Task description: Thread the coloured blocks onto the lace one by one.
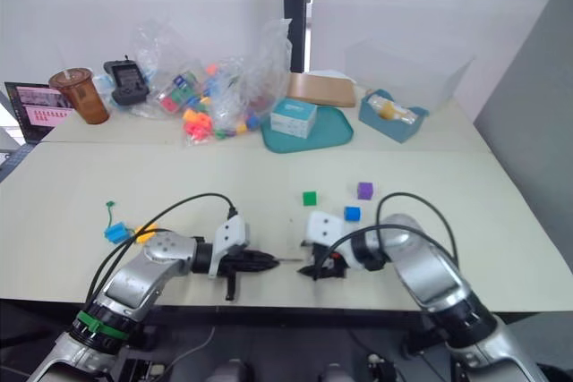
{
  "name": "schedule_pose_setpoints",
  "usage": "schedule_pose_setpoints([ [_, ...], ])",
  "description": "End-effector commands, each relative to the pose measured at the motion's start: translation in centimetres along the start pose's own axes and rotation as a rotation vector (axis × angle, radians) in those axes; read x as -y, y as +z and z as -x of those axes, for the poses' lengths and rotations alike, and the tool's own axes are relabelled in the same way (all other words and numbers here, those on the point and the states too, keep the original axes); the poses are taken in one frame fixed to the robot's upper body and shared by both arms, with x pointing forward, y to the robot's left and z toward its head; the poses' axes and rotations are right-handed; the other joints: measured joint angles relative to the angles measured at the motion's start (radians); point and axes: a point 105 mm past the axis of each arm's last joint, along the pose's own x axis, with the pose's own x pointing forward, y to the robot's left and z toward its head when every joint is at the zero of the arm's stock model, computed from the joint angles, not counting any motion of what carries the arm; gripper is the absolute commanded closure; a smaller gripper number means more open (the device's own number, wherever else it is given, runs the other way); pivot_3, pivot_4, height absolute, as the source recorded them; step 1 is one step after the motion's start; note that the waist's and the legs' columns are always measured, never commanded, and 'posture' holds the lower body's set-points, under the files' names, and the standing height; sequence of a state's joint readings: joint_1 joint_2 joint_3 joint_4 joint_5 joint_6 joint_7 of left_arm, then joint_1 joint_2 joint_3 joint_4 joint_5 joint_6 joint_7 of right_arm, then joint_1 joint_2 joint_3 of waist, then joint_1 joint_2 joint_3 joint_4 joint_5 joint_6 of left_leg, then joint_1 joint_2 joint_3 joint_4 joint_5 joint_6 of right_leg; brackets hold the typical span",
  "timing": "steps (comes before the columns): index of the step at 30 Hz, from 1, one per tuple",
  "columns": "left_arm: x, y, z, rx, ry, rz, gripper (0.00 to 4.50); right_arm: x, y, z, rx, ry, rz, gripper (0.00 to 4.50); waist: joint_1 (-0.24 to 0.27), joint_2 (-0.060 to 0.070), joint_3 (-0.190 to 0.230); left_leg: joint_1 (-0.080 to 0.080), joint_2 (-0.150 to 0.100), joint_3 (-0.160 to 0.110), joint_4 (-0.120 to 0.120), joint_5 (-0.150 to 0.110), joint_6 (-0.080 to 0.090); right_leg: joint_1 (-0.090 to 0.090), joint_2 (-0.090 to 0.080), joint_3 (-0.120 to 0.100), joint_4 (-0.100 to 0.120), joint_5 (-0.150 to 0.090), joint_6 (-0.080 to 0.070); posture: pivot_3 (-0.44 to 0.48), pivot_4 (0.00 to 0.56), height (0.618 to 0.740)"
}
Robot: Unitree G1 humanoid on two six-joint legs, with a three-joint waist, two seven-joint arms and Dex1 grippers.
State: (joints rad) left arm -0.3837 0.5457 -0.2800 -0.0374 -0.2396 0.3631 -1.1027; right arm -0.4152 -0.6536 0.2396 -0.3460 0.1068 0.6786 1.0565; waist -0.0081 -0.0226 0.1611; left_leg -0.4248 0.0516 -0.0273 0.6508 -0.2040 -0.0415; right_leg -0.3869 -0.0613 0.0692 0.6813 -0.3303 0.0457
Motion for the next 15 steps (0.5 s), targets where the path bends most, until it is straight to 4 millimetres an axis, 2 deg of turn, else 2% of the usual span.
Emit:
schedule_pose_setpoints([
  [1, -0.2, 1.1, 1.2, 0.027, 0.012, -0.029, 4.50, 0.8, 0.3, 2.9, 0.095, -0.204, -0.142, 0.16, 0.002, 0.000, 0.000, 0.000, 0.000, 0.000, 0.000, 0.000, 0.000, 0.000, 0.000, 0.000, 0.000, 0.000, 0.000, 0.000, 0.150, 0.740],
  [2, -0.2, 1.0, 1.5, 0.025, 0.016, -0.024, 4.50, 0.7, 0.1, 3.3, 0.114, -0.246, -0.180, 0.03, 0.002, 0.000, 0.000, 0.000, 0.000, 0.000, 0.000, 0.000, 0.000, 0.000, 0.000, 0.000, 0.000, 0.000, 0.000, 0.000, 0.150, 0.740],
  [7, -0.2, 0.6, 2.5, 0.025, 0.044, 0.010, 4.50, 1.7, -1.4, 6.2, 0.214, -0.594, -0.376, 0.03, -0.008, 0.000, 0.000, 0.001, 0.000, 0.001, -0.001, 0.000, 0.000, 0.000, 0.000, 0.001, 0.000, 0.000, 0.000, 0.000, 0.150, 0.740],
  [10, -0.2, 0.5, 2.7, 0.026, 0.053, 0.018, 4.50, 2.3, -2.0, 7.2, 0.251, -0.738, -0.441, 0.03, -0.006, 0.000, 0.000, 0.001, 0.000, 0.000, -0.002, 0.000, 0.000, 0.000, 0.000, 0.000, 0.001, 0.000, 0.000, 0.000, 0.150, 0.740],
  [13, -0.2, 0.6, 2.7, 0.027, 0.061, 0.022, 4.50, 5.0, -3.5, 8.6, 0.239, -0.971, -0.510, 0.03, -0.007, 0.000, 0.000, 0.001, 0.000, 0.000, -0.002, 0.000, 0.000, 0.000, 0.000, 0.001, 0.001, 0.000, 0.000, 0.000, 0.150, 0.740],
  [15, -0.2, 0.6, 2.7, 0.028, 0.062, 0.021, 4.50, 6.4, -4.0, 8.5, 0.239, -1.034, -0.564, 0.03, -0.013, 0.000, 0.000, 0.001, 0.000, 0.001, -0.002, 0.000, 0.000, 0.000, 0.000, 0.001, 0.001, 0.000, 0.000, 0.000, 0.150, 0.740],
])
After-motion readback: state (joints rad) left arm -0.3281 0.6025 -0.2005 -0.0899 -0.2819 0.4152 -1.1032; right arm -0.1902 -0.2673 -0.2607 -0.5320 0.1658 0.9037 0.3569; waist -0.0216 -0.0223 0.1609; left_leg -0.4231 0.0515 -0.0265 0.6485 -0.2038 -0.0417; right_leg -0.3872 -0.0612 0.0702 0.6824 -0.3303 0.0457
